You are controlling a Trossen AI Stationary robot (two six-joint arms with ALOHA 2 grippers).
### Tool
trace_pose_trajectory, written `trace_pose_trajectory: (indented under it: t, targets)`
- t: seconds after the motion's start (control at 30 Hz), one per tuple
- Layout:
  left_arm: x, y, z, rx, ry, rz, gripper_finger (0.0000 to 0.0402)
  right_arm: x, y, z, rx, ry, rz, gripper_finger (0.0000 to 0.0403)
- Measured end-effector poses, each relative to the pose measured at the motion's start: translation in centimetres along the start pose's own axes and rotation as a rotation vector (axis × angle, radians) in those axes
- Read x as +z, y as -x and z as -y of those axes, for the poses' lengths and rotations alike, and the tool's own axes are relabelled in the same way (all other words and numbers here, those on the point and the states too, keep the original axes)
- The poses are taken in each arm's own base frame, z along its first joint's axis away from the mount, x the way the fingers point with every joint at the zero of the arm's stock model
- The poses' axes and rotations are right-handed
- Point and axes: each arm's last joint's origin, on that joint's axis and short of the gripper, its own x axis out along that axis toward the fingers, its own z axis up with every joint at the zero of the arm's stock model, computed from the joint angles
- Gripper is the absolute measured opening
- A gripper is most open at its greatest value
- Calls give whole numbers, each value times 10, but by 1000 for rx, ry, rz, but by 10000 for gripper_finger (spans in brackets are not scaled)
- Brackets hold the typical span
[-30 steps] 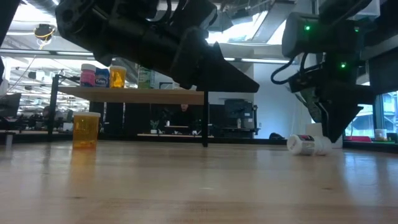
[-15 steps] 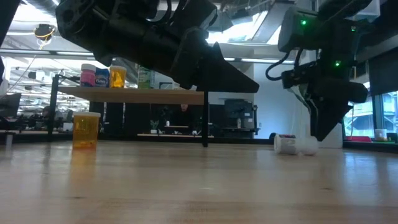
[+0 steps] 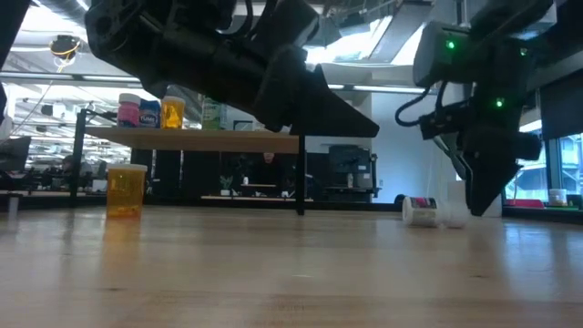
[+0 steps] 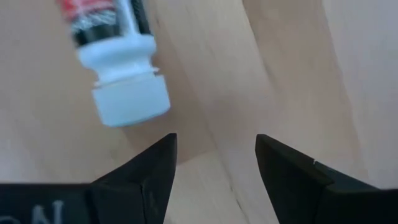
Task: Pick and place medicine bottles onto shelf by color
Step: Adjust the white pill bottle on the table
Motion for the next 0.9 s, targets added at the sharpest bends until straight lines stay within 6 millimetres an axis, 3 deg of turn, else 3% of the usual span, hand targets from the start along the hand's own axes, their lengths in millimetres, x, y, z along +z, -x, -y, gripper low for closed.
trace_pose_trajectory:
  t: [0.47, 0.73, 0.9]
  targets:
    - [-4, -3, -9, 22, 0, -30, 257, 4, -17, -7, 142, -24, 201, 220]
    - [-5, -5, -16, 41, 14, -33, 257, 11, -18, -12, 225, -36, 340, 220]
    - [-5, -5, -16, 41, 74, -32, 257, 12, -17, -12, 219, -19, 339, 220]
